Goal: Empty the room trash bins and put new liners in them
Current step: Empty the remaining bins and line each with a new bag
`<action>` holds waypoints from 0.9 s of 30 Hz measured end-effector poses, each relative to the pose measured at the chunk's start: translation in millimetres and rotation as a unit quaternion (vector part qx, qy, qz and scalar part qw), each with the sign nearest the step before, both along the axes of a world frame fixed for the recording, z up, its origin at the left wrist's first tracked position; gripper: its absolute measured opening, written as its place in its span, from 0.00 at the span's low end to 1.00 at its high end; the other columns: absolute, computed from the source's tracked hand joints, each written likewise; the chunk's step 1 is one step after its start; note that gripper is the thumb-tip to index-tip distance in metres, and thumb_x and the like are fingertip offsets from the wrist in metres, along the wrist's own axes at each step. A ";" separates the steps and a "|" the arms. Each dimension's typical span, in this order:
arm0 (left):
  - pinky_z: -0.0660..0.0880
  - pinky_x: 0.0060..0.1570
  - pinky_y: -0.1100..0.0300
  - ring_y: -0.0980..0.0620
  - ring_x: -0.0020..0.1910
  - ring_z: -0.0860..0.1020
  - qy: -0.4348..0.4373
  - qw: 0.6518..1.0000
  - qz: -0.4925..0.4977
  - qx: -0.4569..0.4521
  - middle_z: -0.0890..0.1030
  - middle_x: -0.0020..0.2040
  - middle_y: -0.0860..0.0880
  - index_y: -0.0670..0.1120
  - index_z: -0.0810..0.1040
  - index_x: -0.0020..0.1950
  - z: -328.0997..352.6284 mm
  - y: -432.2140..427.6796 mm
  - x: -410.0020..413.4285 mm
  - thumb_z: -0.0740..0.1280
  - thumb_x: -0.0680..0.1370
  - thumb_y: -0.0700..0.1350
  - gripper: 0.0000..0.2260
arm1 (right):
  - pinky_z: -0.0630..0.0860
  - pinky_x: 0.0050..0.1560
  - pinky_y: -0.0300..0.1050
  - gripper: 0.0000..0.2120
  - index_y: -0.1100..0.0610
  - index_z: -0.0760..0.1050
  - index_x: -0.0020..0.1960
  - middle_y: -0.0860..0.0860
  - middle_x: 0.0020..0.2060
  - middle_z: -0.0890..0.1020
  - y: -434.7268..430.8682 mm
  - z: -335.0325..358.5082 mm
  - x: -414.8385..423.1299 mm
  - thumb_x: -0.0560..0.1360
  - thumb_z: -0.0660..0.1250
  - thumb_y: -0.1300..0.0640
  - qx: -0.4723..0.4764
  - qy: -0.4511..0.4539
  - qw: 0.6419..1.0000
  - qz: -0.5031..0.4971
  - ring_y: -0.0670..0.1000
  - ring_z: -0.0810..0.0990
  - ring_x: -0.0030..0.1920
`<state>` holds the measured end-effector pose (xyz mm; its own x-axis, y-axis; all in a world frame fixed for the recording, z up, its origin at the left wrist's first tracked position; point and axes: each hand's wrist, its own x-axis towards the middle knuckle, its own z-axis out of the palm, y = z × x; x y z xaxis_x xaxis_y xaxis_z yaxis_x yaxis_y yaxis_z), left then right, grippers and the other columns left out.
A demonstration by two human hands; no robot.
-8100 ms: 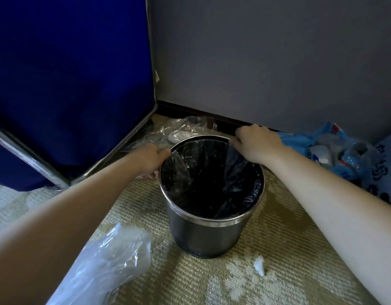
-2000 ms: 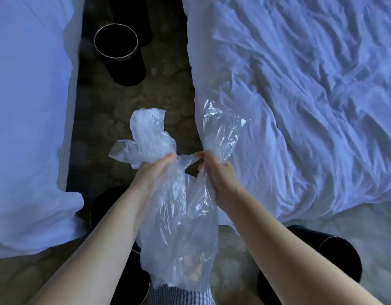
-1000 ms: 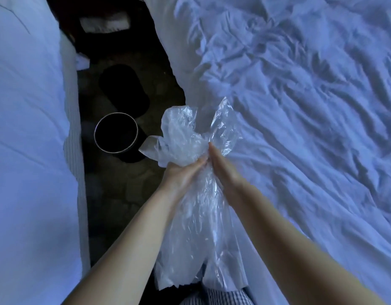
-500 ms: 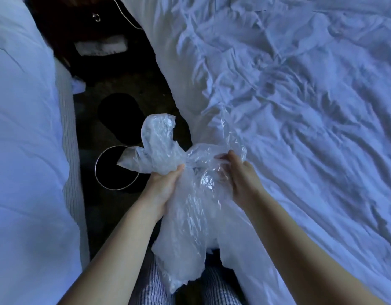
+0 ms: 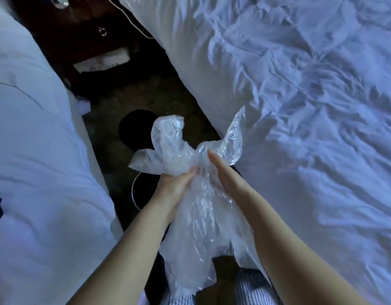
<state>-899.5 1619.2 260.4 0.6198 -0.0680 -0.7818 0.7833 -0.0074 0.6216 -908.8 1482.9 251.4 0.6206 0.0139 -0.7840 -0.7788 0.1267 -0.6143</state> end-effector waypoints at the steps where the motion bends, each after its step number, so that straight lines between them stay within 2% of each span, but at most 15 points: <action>1: 0.79 0.36 0.61 0.54 0.38 0.83 0.002 1.000 -0.020 0.007 0.84 0.42 0.48 0.46 0.82 0.50 0.0 9.5 5.8 0.71 0.74 0.45 0.06 | 0.62 0.60 0.36 0.27 0.59 0.63 0.73 0.53 0.71 0.68 14.6 -0.2 4.4 0.80 0.55 0.44 -0.002 -0.001 1.000 -0.005 0.52 0.65 0.72; 3: 0.80 0.45 0.56 0.50 0.44 0.83 -0.004 0.999 -0.052 0.010 0.85 0.46 0.46 0.47 0.82 0.52 -1.8 24.9 16.4 0.71 0.75 0.45 0.08 | 0.68 0.59 0.39 0.24 0.61 0.68 0.70 0.55 0.67 0.73 40.3 -4.6 14.4 0.80 0.58 0.47 -0.002 0.004 0.999 -0.034 0.54 0.72 0.67; 5: 0.79 0.52 0.52 0.47 0.47 0.83 0.001 0.998 -0.063 0.015 0.84 0.48 0.45 0.46 0.82 0.52 -3.8 35.0 26.7 0.71 0.74 0.44 0.07 | 0.77 0.51 0.37 0.20 0.63 0.73 0.65 0.58 0.60 0.80 54.2 -12.8 18.8 0.79 0.63 0.51 0.013 -0.019 0.994 -0.108 0.53 0.81 0.56; 7: 0.78 0.54 0.52 0.46 0.48 0.82 0.013 0.997 -0.068 0.017 0.84 0.48 0.45 0.46 0.82 0.49 -7.3 40.7 37.5 0.71 0.75 0.44 0.05 | 0.77 0.37 0.33 0.19 0.62 0.75 0.62 0.57 0.54 0.82 57.9 -16.0 26.3 0.77 0.65 0.51 -0.011 -0.011 0.989 -0.147 0.49 0.83 0.47; 9: 0.78 0.53 0.52 0.46 0.47 0.82 0.024 0.996 -0.080 0.021 0.84 0.48 0.44 0.46 0.82 0.46 -11.9 42.1 48.8 0.71 0.75 0.45 0.03 | 0.75 0.32 0.31 0.18 0.60 0.75 0.62 0.55 0.52 0.82 56.5 -20.4 34.5 0.77 0.64 0.51 -0.018 -0.008 0.986 -0.165 0.49 0.82 0.47; 12: 0.77 0.46 0.57 0.49 0.43 0.81 0.039 0.995 -0.090 0.017 0.83 0.44 0.46 0.47 0.80 0.43 -18.4 40.4 70.0 0.70 0.75 0.45 0.03 | 0.74 0.36 0.29 0.18 0.61 0.72 0.65 0.53 0.57 0.80 49.6 -30.8 49.7 0.78 0.63 0.54 -0.025 -0.022 0.979 -0.203 0.47 0.80 0.52; 14: 0.77 0.47 0.57 0.49 0.44 0.81 0.046 0.994 -0.099 0.020 0.83 0.46 0.45 0.45 0.81 0.47 -21.1 38.6 87.0 0.69 0.76 0.46 0.05 | 0.74 0.38 0.29 0.19 0.61 0.70 0.67 0.54 0.61 0.78 44.5 -38.5 60.9 0.79 0.62 0.54 -0.027 -0.014 0.977 -0.212 0.46 0.78 0.53; 16: 0.76 0.47 0.55 0.49 0.45 0.80 0.052 0.993 -0.103 0.024 0.82 0.46 0.45 0.47 0.80 0.46 -23.6 35.9 106.4 0.68 0.76 0.47 0.04 | 0.73 0.39 0.28 0.20 0.61 0.69 0.69 0.53 0.62 0.77 37.4 -45.8 75.5 0.79 0.62 0.54 -0.037 0.000 0.977 -0.210 0.45 0.76 0.53; 19: 0.71 0.35 0.60 0.53 0.38 0.76 0.072 0.992 -0.099 0.008 0.77 0.40 0.49 0.51 0.72 0.41 -25.1 25.5 135.8 0.67 0.77 0.48 0.07 | 0.74 0.39 0.26 0.18 0.61 0.70 0.68 0.53 0.63 0.76 26.7 -51.8 99.3 0.80 0.59 0.56 -0.041 -0.015 0.977 -0.211 0.44 0.75 0.54; 22: 0.69 0.29 0.63 0.55 0.35 0.75 0.073 0.991 -0.115 0.005 0.76 0.38 0.50 0.50 0.71 0.40 -25.0 12.8 164.3 0.67 0.77 0.47 0.07 | 0.72 0.38 0.21 0.17 0.63 0.71 0.67 0.52 0.61 0.76 18.3 -52.7 122.3 0.81 0.57 0.57 -0.027 -0.017 0.974 -0.223 0.43 0.74 0.56; 25: 0.71 0.30 0.64 0.56 0.35 0.77 0.055 0.991 -0.119 0.016 0.79 0.37 0.52 0.50 0.75 0.44 -26.9 -1.2 186.7 0.69 0.76 0.45 0.03 | 0.73 0.40 0.23 0.17 0.65 0.71 0.66 0.53 0.60 0.77 10.6 -52.9 142.4 0.81 0.57 0.58 -0.009 -0.019 0.965 -0.262 0.42 0.76 0.55; 27: 0.72 0.32 0.63 0.55 0.36 0.79 0.051 0.991 -0.122 0.018 0.80 0.38 0.52 0.48 0.77 0.47 -27.8 -10.4 197.9 0.70 0.75 0.45 0.03 | 0.74 0.46 0.27 0.19 0.65 0.71 0.66 0.53 0.59 0.78 6.8 -50.8 153.5 0.80 0.60 0.55 -0.004 -0.019 0.958 -0.286 0.44 0.77 0.57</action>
<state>-701.5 1608.9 232.6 0.5064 -0.1765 -0.8441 0.8143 -0.2243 0.5354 -755.3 1489.7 200.6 0.5529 -0.3437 -0.7591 -0.5602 0.5210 -0.6439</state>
